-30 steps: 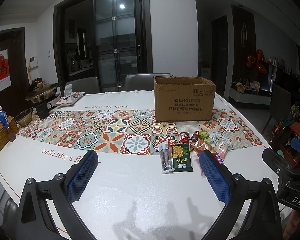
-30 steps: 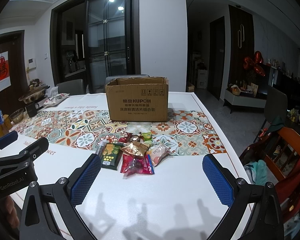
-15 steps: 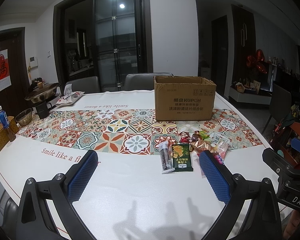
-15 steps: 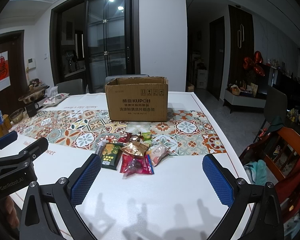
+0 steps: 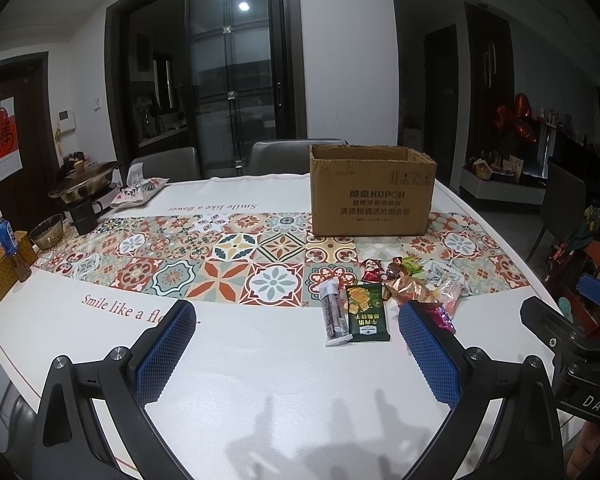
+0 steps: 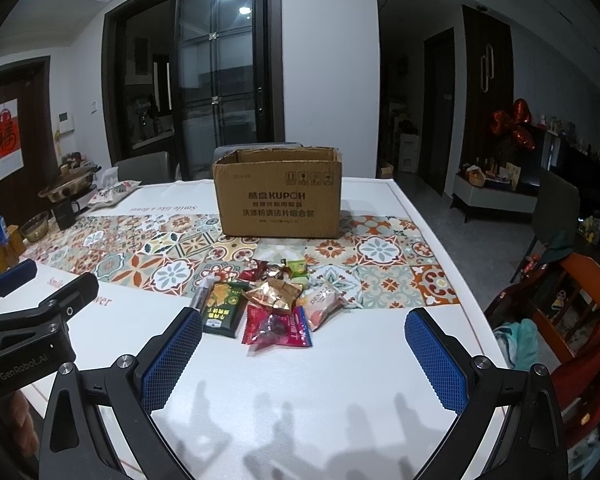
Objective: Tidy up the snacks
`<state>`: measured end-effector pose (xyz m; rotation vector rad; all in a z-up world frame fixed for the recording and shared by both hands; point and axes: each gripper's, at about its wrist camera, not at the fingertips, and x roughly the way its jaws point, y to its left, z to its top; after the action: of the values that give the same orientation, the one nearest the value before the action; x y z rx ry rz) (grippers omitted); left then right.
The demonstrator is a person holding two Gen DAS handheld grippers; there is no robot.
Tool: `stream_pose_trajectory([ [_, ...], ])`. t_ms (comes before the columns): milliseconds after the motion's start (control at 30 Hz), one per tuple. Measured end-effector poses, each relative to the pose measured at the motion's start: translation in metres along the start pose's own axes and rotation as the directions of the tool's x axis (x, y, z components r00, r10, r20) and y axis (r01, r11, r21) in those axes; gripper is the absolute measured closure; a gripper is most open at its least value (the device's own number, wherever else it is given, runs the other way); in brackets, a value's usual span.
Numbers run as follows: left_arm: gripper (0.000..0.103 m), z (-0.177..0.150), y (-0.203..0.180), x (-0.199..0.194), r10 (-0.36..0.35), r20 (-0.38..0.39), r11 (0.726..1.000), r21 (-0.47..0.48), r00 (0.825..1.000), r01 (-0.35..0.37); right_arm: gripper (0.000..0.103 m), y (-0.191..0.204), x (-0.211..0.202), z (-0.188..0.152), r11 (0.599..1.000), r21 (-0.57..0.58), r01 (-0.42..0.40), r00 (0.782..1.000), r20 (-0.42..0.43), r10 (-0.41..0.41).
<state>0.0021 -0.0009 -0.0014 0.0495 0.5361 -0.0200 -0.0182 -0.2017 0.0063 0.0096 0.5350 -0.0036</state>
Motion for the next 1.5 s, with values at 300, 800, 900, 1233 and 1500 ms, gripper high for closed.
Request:
stream_pose_trajectory([
  [300, 0.002, 0.009, -0.003, 0.03, -0.024, -0.041, 0.999, 0.02, 0.999, 0.025, 0.001, 0.007, 0.035, 0.005, 0.998, -0.012, -0.058, 0.997, -0.057, 0.057],
  [800, 0.028, 0.027, -0.005, 0.105, -0.06, -0.161, 0.998, -0.001, 0.985, 0.061, 0.019, 0.011, 0.124, 0.03, 0.982, 0.088, -0.165, 0.967, -0.184, 0.179],
  [900, 0.033, 0.026, -0.008, 0.123, -0.06, -0.193, 0.998, 0.0, 0.979, 0.062, 0.023, 0.01, 0.145, 0.027, 0.976, 0.129, -0.175, 0.952, -0.231, 0.201],
  [1233, 0.048, 0.013, -0.013, 0.172, -0.116, -0.33, 0.993, -0.06, 0.937, 0.102, 0.037, 0.005, 0.194, 0.015, 0.962, 0.206, -0.181, 0.907, -0.344, 0.245],
  [1500, 0.058, 0.002, -0.011, 0.201, -0.147, -0.41, 0.987, -0.117, 0.9, 0.108, 0.044, 0.004, 0.214, 0.009, 0.956, 0.242, -0.165, 0.888, -0.385, 0.251],
])
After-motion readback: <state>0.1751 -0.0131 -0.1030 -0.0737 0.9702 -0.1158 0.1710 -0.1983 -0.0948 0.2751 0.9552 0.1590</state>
